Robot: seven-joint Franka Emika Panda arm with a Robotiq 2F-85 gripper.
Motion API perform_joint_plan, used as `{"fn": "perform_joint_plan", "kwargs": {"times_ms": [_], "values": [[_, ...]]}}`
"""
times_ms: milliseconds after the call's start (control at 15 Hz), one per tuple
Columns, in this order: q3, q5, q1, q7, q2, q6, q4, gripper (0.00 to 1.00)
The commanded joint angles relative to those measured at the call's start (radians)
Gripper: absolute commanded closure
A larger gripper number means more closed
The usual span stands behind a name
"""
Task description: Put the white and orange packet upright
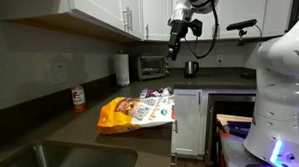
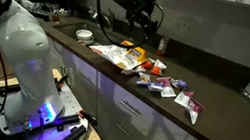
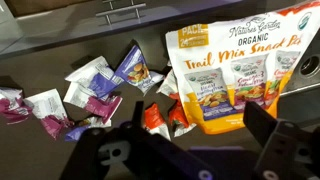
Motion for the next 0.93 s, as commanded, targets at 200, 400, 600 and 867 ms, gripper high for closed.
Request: {"fn": "perform_joint_plan", "kwargs": {"times_ms": [200, 400, 600, 867], "values": [[0.024, 0.02, -0.028, -0.016, 0.007, -0.003, 0.002, 0.0], [0.024, 0.02, -0.028, -0.016, 0.007, -0.003, 0.002, 0.0], [0.024, 0.02, -0.028, -0.016, 0.007, -0.003, 0.002, 0.0], [0.043, -0.004, -0.086, 0.027, -0.051, -0.044, -0.037, 0.0]]}}
